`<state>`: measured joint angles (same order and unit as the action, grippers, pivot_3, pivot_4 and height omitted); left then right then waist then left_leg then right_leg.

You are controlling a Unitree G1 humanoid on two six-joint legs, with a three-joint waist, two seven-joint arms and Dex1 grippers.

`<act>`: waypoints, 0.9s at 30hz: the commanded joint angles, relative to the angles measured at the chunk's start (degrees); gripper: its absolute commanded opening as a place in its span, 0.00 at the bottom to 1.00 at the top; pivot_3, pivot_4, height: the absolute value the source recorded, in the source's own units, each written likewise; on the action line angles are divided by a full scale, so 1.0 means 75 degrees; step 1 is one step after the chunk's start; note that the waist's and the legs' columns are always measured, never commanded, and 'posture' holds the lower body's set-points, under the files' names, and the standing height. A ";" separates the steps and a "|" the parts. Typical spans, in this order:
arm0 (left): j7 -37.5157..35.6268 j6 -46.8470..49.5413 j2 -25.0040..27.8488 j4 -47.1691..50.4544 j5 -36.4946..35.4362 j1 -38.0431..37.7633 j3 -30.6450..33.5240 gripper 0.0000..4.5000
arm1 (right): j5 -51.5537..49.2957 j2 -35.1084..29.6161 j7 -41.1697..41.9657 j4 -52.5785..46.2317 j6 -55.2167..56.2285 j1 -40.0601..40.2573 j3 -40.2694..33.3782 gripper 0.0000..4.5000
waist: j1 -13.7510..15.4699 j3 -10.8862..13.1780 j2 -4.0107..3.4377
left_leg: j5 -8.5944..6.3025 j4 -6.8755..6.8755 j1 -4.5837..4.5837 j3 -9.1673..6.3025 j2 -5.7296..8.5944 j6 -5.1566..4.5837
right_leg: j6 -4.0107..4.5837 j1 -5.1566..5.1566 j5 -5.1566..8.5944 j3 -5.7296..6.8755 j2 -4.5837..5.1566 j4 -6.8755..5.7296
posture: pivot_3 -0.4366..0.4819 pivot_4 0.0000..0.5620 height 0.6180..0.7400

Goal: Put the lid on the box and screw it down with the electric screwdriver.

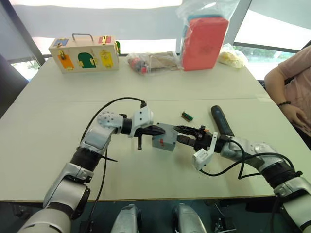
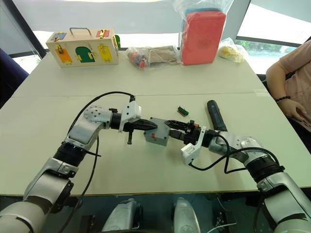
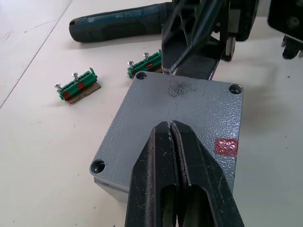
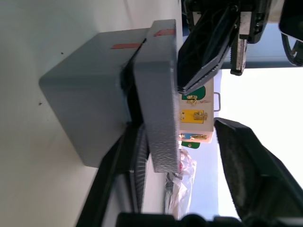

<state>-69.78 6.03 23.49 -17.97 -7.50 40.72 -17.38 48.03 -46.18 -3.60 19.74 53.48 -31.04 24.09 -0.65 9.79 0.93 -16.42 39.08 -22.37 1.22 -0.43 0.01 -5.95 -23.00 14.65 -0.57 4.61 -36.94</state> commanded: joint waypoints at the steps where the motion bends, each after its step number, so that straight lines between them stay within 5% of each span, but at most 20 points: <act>1: -0.0090 0.0288 0.0009 -0.0315 0.0512 -0.0378 -0.0614 0.00 | -0.0077 -0.0261 0.0355 0.0080 0.0236 0.0111 -0.0002 0.90 | 0.0002 -0.0019 0.0002 | -0.0003 0.0000 0.0006 0.0000 0.0000 -0.0005 | 0.0000 0.0009 0.0001 0.0001 0.0000 0.0003 | 0.48 0.27 0.92; 3: -0.0038 0.0220 -0.0015 -0.0411 0.0586 -0.0422 -0.0634 0.00 | -0.0141 -0.0306 0.0403 0.0141 0.0296 0.0097 -0.0062 1.00 | 0.0016 -0.0026 0.0001 | -0.0013 -0.0001 0.0026 0.0000 0.0000 -0.0022 | 0.0000 0.0034 0.0005 0.0001 0.0000 0.0012 | 0.48 0.27 0.92; 22: 0.0303 -0.0082 -0.0277 -0.1269 0.0684 0.0122 -0.0397 0.00 | -0.0309 -0.0452 0.0238 0.0975 0.0633 0.0160 -0.0358 1.00 | -0.0022 -0.0047 -0.0002 | -0.0027 -0.0045 0.0119 0.0004 -0.0003 -0.0044 | 0.0022 0.0127 0.0017 -0.0022 0.0002 0.0085 | 0.48 0.27 0.92; 27: 0.0225 -0.0069 -0.0245 -0.1211 0.0670 0.0113 -0.0398 0.00 | -0.1723 -0.0452 0.1286 0.0804 0.0703 0.0326 -0.0337 1.00 | -0.0023 -0.0047 -0.0002 | -0.0027 -0.0052 0.0120 0.0005 -0.0004 -0.0045 | 0.0021 0.0124 0.0017 -0.0026 0.0002 0.0088 | 0.48 0.27 0.92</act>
<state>-67.39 4.26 21.11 -24.45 -5.49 43.24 -17.74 40.85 -48.67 3.15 27.33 58.15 -28.68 23.04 -0.82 9.44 0.92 -16.62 38.68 -21.47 1.26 -0.47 -0.33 -5.79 -22.07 14.77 -0.77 4.63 -36.27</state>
